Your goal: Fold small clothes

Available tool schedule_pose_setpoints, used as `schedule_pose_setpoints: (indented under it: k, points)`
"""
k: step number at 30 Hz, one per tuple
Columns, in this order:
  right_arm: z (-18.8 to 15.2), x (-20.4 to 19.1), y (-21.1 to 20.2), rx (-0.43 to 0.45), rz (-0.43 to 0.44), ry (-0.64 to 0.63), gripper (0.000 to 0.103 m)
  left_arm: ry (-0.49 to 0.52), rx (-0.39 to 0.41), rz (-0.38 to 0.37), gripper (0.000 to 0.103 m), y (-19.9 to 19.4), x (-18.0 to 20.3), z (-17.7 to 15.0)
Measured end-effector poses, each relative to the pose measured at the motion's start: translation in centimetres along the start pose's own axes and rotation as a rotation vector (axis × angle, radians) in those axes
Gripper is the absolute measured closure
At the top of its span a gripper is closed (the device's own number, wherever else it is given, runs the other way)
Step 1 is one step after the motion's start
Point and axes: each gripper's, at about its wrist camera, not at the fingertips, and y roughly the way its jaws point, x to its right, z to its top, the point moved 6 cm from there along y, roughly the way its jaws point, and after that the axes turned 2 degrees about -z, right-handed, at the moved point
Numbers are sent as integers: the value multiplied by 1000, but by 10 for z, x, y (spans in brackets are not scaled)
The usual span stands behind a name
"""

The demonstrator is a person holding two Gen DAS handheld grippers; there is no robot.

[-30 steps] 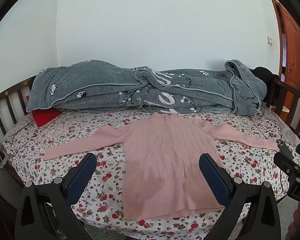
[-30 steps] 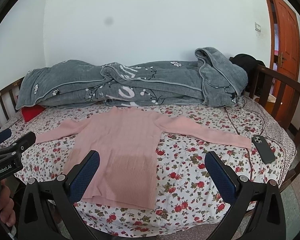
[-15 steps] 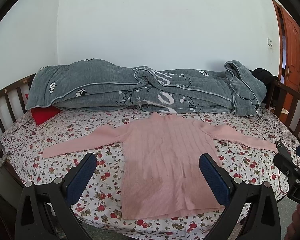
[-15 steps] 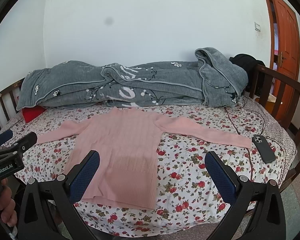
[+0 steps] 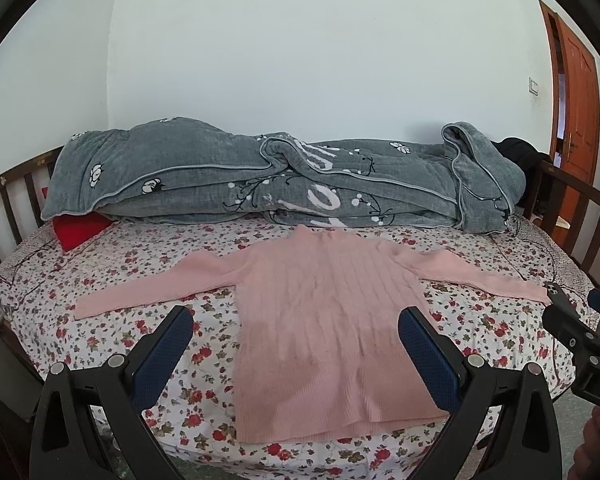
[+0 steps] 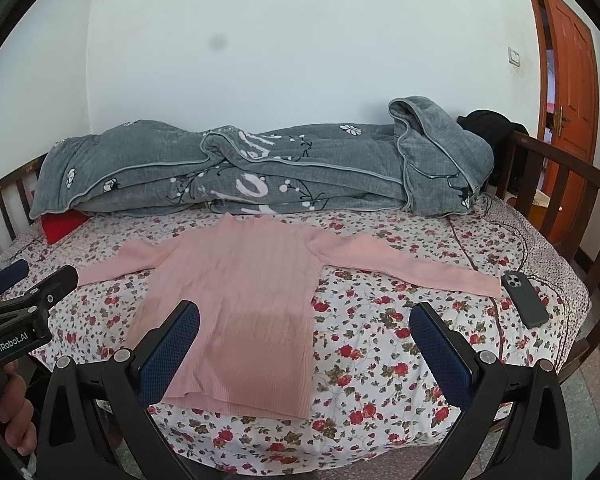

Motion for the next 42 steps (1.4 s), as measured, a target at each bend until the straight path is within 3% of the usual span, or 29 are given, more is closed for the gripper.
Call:
schedule_pose_setpoints:
  k: [5, 14, 23, 30, 35, 42]
  points:
    - [-1, -4, 11, -1, -7, -3, 0, 34, -14, 20, 0, 20, -10, -11]
    - [-25, -34, 72, -50, 35, -27, 0, -48, -122, -8, 2, 91, -63, -55]
    - [-54, -80, 146, -250, 46, -37, 2, -173, -247, 27, 6, 160, -167, -85]
    - [-67, -108, 174, -350, 58, 6, 2, -348, -246, 131, 10, 190, -273, -94]
    - [-72, -128, 187, -382, 47, -12, 2, -523, -250, 109, 11, 212, -331, -104]
    - [-71, -148, 196, -384, 24, -53, 2, -730, -215, 79, 31, 237, -396, -119]
